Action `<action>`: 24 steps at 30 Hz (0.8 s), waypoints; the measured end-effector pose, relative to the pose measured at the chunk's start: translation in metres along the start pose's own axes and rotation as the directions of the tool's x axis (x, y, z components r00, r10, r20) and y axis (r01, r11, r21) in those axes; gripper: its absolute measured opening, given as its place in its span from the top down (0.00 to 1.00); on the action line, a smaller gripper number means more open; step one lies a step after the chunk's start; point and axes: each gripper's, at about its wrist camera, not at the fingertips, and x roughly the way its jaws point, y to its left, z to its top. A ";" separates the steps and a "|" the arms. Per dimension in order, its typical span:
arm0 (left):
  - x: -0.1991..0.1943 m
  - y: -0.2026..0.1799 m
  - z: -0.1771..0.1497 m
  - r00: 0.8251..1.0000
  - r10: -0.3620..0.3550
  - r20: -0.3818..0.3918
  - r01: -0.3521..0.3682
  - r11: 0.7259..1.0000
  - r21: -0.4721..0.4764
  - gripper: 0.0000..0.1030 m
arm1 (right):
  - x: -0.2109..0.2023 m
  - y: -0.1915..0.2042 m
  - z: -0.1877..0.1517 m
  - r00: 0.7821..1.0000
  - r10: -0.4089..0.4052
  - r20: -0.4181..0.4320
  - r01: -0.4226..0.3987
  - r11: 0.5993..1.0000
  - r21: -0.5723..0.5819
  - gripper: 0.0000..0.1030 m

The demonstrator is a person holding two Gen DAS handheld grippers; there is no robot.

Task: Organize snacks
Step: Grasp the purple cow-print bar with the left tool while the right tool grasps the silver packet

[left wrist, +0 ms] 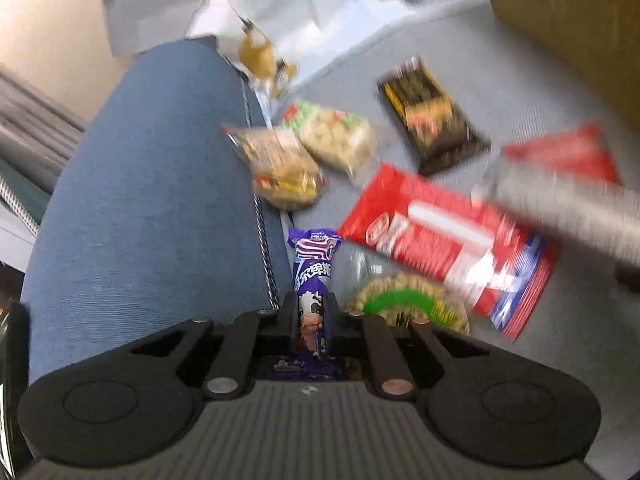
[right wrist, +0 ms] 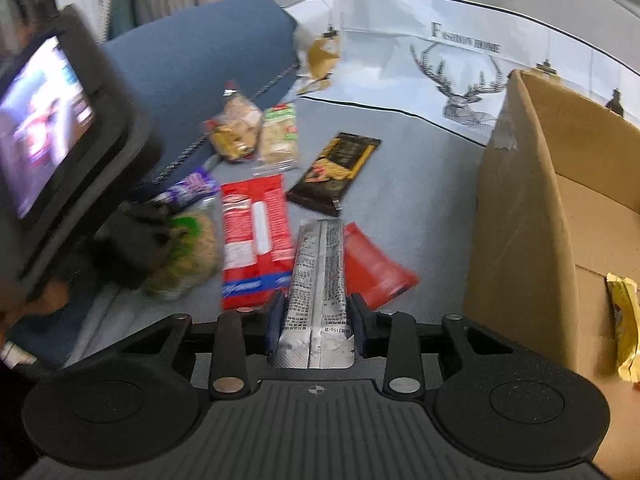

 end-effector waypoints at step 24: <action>-0.010 0.021 0.002 0.878 -0.475 0.063 0.473 0.838 -0.272 0.70 | -0.004 0.011 -0.048 0.998 0.061 0.022 -0.060 0.997 -0.038 0.57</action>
